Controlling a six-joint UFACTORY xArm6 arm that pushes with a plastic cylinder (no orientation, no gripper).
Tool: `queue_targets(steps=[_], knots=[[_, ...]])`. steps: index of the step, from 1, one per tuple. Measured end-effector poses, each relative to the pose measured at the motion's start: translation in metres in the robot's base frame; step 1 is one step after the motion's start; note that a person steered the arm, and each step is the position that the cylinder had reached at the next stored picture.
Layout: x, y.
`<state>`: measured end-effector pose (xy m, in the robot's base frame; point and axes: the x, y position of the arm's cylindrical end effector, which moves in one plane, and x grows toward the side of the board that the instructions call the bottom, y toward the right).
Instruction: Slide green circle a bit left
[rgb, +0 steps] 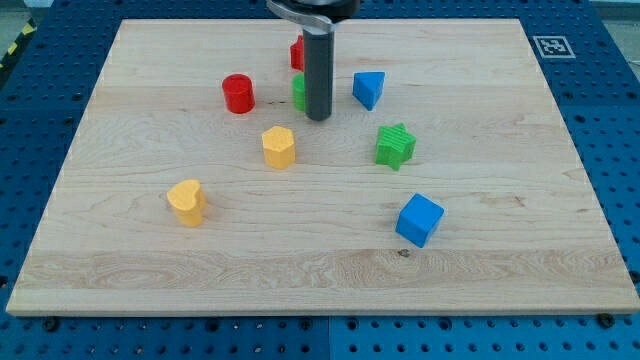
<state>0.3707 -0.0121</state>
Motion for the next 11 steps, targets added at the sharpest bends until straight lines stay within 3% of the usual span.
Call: queue_targets(steps=[3, 4, 7, 10, 11], knots=[[-0.015, 0.024], [-0.019, -0.016], [-0.026, -0.012], [-0.072, -0.063], [-0.076, -0.046]])
